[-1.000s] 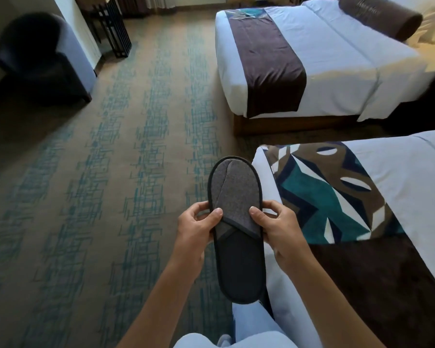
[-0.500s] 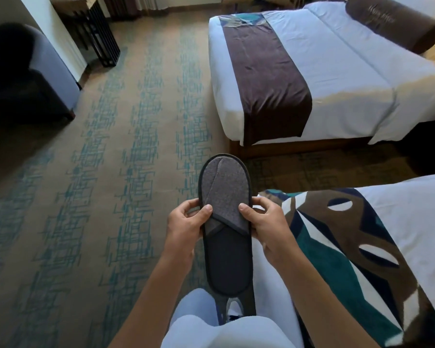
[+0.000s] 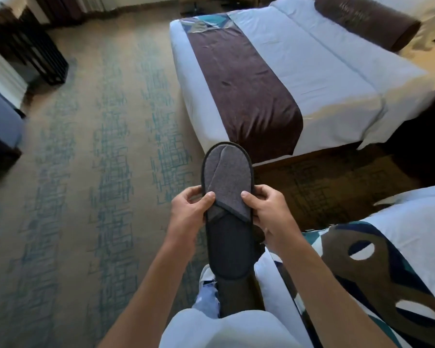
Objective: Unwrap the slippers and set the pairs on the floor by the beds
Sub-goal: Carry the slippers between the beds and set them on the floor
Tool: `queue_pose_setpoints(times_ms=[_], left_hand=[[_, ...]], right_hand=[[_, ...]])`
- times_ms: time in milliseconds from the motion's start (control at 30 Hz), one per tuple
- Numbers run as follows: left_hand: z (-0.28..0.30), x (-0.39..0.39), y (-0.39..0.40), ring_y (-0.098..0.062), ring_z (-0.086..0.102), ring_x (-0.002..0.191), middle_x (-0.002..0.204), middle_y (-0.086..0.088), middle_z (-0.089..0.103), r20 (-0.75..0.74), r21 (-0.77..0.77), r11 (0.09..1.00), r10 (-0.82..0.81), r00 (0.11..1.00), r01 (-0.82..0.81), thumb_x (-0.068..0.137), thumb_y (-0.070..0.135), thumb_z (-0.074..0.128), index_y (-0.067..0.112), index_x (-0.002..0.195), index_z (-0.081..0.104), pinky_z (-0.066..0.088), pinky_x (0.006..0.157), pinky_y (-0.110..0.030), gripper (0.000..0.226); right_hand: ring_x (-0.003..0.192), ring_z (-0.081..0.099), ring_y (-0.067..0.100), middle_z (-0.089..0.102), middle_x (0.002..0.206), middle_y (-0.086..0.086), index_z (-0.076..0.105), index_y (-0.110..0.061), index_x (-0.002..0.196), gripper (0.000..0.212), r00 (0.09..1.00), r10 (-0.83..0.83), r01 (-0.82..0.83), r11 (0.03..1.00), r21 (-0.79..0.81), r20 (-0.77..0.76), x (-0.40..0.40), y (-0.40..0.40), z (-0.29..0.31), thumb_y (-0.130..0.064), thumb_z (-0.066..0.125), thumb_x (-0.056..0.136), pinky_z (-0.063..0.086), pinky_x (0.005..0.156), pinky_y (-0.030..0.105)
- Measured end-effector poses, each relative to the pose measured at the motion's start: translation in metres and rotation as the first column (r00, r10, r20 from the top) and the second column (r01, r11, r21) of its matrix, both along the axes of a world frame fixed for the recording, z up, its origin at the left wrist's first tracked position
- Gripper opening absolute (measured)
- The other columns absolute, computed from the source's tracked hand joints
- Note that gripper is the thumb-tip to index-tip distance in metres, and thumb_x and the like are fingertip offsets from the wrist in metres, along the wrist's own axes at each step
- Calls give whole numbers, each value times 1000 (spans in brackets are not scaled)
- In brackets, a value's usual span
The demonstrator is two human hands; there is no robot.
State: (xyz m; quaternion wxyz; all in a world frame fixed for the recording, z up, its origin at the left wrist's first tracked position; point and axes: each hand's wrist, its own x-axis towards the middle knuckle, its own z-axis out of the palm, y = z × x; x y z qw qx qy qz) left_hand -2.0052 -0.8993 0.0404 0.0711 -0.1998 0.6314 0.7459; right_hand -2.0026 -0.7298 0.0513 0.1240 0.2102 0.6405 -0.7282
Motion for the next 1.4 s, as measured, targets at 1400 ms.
queue_pose_setpoints(times_ms=[1400], left_hand=[[-8, -476, 600, -31, 74, 94, 102, -15, 76, 48, -44, 313, -948, 315, 949, 84, 19, 75, 7, 114, 67, 60, 84, -47, 33]], right_hand=[[116, 64, 27, 68, 124, 0, 64, -25, 124, 82, 328, -940, 926, 340, 163, 98, -325, 497, -34, -64, 72, 52, 55, 97, 48]])
